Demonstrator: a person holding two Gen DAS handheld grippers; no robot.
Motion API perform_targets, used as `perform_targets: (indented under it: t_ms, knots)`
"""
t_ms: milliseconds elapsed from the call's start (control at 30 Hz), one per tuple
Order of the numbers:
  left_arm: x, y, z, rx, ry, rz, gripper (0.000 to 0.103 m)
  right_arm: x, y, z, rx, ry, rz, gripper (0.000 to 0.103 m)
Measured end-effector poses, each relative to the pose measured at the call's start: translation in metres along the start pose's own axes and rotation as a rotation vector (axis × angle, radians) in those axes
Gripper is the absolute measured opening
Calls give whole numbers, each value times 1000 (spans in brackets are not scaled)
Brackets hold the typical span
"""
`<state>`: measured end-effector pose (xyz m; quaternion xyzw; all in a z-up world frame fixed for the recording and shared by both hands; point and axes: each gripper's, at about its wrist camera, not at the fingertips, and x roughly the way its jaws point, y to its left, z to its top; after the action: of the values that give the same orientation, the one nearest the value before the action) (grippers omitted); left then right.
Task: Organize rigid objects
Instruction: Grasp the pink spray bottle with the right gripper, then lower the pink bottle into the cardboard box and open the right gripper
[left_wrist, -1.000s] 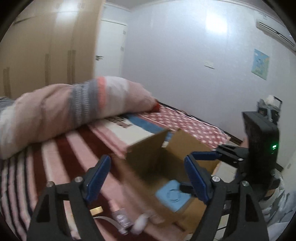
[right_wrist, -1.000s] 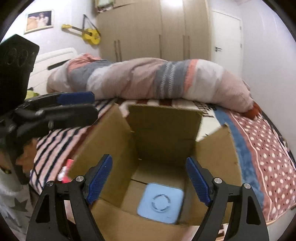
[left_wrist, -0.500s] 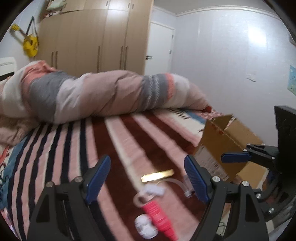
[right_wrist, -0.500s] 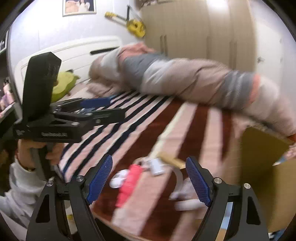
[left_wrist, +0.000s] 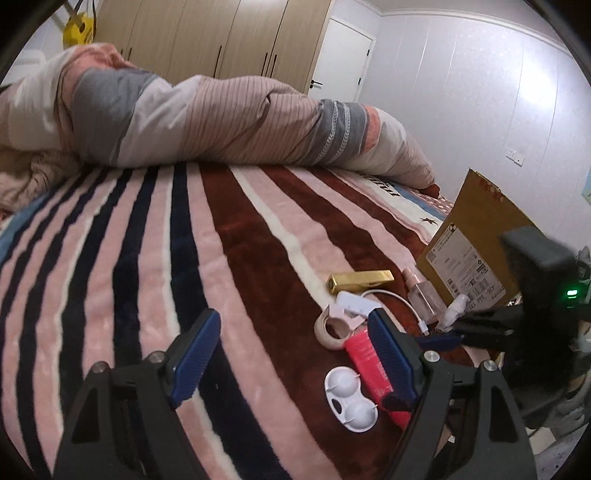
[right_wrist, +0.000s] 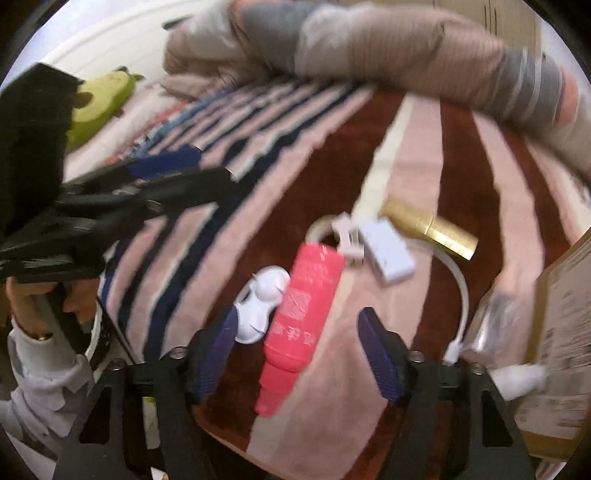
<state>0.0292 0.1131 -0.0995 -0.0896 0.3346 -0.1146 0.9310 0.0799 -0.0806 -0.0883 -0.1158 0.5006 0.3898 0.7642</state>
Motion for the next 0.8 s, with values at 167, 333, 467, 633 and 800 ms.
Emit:
perform_targets:
  t_ms: [167, 333, 467, 633, 800]
  knots:
    - [9, 5, -5, -7, 20, -25, 79, 22, -13, 1, 72, 72, 49, 33]
    - [12, 1, -5, -15, 28, -90, 79, 18, -14, 5, 64, 44, 38, 30]
    - [9, -12, -1, -21, 23, -187, 79, -5, -2, 10, 12, -44, 23, 28]
    - [-11, -44, 19, 7, -28, -322, 72, -50, 10, 18, -45, -163, 48, 27]
    - [-37, -87, 42, 92, -78, -370, 29, -97, 15, 16, -83, -274, 34, 27]
